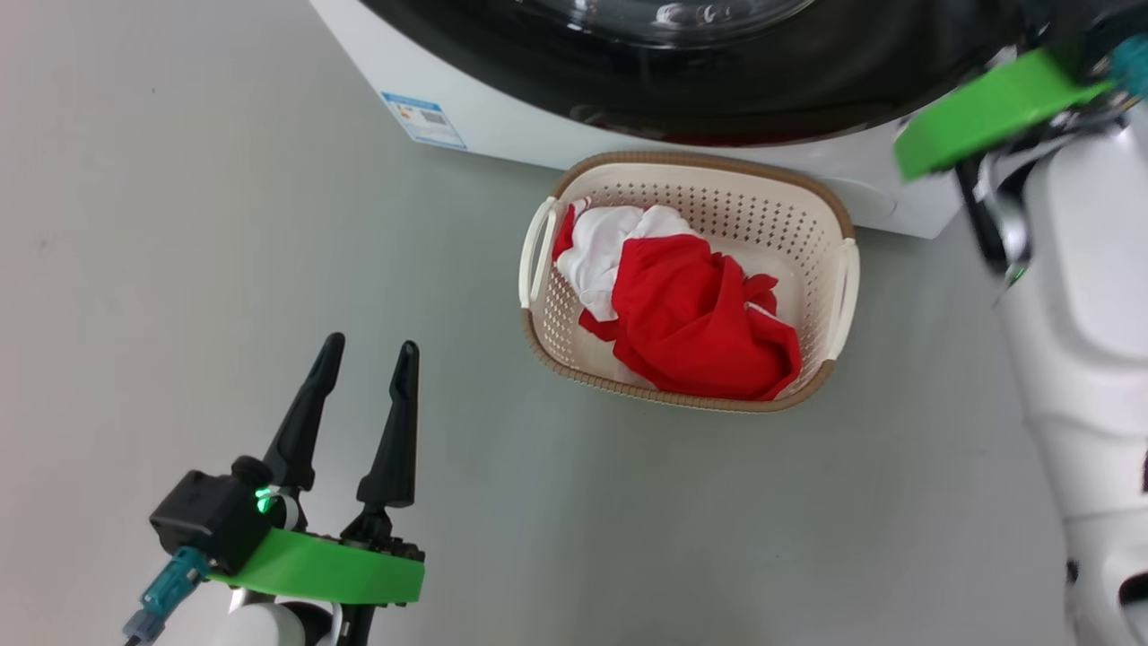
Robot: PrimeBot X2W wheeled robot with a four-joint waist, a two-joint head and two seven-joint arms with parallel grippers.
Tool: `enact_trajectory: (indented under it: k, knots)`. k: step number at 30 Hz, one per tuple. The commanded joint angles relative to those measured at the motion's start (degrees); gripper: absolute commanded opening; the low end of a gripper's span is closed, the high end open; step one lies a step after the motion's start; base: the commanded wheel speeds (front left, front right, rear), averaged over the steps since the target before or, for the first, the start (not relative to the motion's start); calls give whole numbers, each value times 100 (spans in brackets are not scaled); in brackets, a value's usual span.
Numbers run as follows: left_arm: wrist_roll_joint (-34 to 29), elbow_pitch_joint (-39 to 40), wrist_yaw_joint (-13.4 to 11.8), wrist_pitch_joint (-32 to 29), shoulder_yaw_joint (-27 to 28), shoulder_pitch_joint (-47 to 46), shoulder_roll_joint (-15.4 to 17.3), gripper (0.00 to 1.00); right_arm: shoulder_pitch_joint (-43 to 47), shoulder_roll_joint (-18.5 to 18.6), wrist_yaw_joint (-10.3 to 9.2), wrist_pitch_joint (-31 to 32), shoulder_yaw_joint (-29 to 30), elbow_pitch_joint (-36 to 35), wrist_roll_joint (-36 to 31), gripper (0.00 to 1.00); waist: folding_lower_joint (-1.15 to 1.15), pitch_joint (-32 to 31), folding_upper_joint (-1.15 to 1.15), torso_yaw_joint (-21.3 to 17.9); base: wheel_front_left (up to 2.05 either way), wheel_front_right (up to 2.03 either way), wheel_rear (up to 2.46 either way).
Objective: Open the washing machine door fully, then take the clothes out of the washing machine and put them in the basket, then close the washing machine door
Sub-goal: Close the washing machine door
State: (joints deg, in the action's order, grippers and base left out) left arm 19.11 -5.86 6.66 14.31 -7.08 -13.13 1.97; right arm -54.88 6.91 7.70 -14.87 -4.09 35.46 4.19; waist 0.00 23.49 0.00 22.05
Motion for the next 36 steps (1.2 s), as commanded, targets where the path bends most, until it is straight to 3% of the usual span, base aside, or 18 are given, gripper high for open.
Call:
enact_trajectory:
  k: [1,7,14,27,36]
  knots:
    - [56,100,12,69,235,-23,91,100,282,-209,-21,-13,-233,-204,138,100,0,-159,0,-151,0,0,0]
    - [75,28,24,69,244,7,91,100,1122,-259,-21,-13,-604,-594,247,100,0,-485,0,-454,0,0,0]
    - [52,-29,30,69,339,68,91,100,2086,-305,-21,-13,-557,-1151,370,100,0,-875,0,-829,0,0,0]
    - [-186,-176,49,69,606,350,91,100,3692,-383,-21,-13,365,-2206,344,100,0,-1546,0,-1705,0,0,0]
    - [-397,-161,71,69,767,609,102,100,4401,-400,-21,-13,1001,-2822,261,100,0,-1827,0,-1999,0,0,0]
